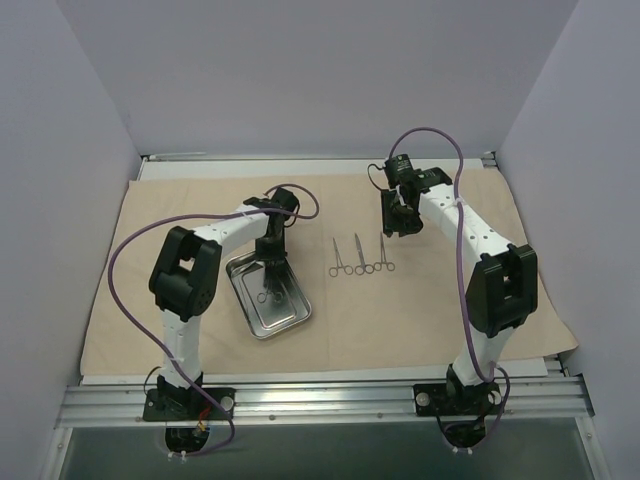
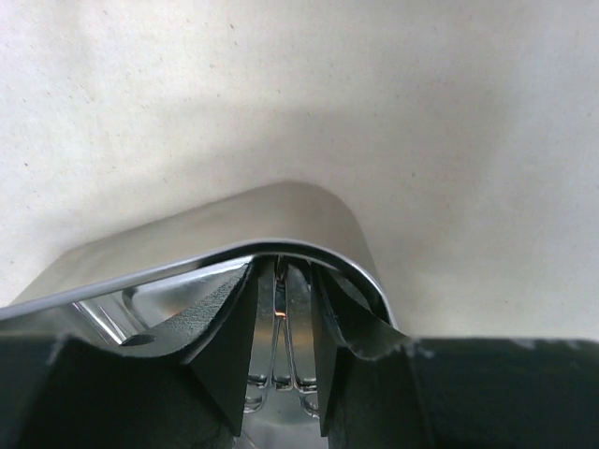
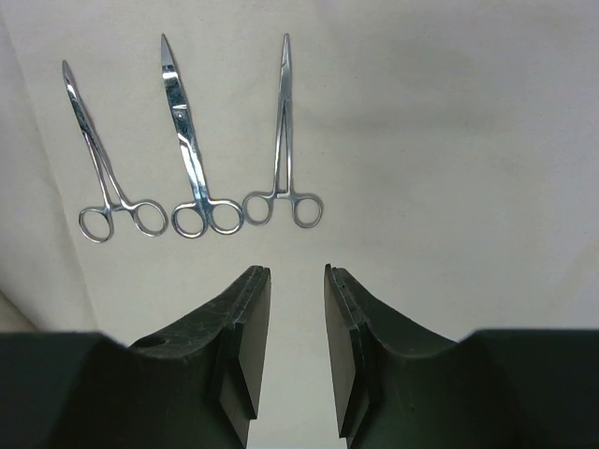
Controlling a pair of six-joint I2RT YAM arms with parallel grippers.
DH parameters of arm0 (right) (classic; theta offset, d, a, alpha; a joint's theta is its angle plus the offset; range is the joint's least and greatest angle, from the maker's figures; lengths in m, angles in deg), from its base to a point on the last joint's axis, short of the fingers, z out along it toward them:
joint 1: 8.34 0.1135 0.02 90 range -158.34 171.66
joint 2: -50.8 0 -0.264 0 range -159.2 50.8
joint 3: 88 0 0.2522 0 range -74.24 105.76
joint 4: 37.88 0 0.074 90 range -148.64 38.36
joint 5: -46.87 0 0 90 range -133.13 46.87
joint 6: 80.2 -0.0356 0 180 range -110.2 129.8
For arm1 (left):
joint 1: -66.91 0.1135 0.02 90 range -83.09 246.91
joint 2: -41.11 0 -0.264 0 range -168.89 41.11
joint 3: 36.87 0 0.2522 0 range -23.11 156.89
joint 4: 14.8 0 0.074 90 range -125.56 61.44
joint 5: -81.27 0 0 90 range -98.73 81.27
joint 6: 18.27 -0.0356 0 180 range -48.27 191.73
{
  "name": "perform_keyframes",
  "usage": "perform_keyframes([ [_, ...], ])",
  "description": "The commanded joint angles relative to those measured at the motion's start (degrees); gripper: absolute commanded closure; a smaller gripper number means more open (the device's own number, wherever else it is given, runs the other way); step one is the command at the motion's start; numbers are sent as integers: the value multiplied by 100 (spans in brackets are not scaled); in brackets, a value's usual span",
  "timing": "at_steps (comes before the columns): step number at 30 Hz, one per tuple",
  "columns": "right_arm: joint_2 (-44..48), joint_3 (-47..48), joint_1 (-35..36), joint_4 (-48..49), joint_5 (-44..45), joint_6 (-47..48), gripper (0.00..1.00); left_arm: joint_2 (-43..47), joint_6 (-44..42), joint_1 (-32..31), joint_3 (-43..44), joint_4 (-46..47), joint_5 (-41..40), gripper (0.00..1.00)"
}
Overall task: Open and lay out the surgical kit
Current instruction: Pick up the medical item from the container.
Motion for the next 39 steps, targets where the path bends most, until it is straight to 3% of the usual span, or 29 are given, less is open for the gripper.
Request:
perform_keyframes([
  [1, 114, -44, -32, -141, -20, -40, 70, -56, -53, 43, 1, 373, -265, 62],
  [12, 140, -115, -15, -167, -55, -66, 69, -381, -158, 148, -26, 725, -143, 65],
  [15, 158, -115, -6, -176, -55, -75, 70, -452, -141, 139, -35, 743, -72, 71],
  [19, 158, -71, 3, -194, -55, -93, 70, -426, -176, 148, -96, 787, 25, 89],
  [22, 132, -27, 20, -203, -55, -102, 70, -321, -211, 174, -105, 726, 60, 97],
  [30, 97, 123, 55, -141, -143, -137, 70, 540, -246, 315, -88, 322, 261, 98],
  [39, 176, 96, 73, 684, -1899, -84, 70, 1560, -158, 333, 106, -329, 894, 98],
])
